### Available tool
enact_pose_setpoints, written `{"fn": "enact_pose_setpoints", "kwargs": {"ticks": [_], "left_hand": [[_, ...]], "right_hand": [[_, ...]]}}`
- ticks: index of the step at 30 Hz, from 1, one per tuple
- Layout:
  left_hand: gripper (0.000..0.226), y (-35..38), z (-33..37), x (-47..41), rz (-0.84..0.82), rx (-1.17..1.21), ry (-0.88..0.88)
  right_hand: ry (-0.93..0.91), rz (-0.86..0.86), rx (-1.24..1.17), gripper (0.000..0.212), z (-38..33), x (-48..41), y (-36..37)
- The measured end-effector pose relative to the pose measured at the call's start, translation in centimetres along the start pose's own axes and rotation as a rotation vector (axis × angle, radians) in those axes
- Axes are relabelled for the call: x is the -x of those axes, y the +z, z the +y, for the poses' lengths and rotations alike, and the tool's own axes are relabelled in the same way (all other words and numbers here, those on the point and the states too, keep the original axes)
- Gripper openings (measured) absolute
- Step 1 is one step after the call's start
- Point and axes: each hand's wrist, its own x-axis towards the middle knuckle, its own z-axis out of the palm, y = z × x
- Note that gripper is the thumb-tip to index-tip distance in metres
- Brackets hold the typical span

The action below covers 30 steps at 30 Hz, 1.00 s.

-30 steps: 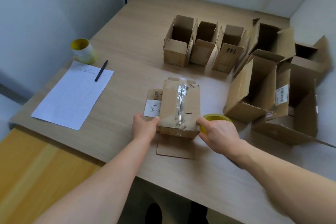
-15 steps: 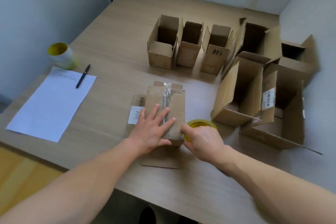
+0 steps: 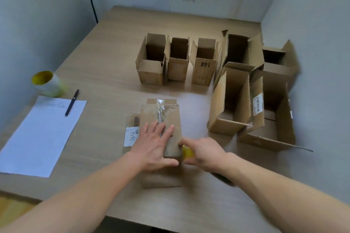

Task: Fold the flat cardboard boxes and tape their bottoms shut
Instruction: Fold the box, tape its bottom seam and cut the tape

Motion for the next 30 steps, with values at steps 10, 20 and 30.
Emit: {"fn": "enact_pose_setpoints", "kwargs": {"ticks": [10, 20, 30], "left_hand": [[0.104, -1.5, 2.2, -2.1, -0.063, 0.129, 0.288], [0.063, -3.2, 3.6, -5.7, -0.193, 0.257, 0.2], [0.014, -3.4, 6.4, -5.7, -0.268, 0.327, 0.01]], "right_hand": [[0.245, -0.031, -0.279, 0.051, 0.2, 2.4, -0.4], [0.158, 0.332, 0.413, 0.038, 0.0, 1.9, -1.0], [0.061, 0.417, 0.176, 0.044, 1.1, 4.0, -0.9]]}}
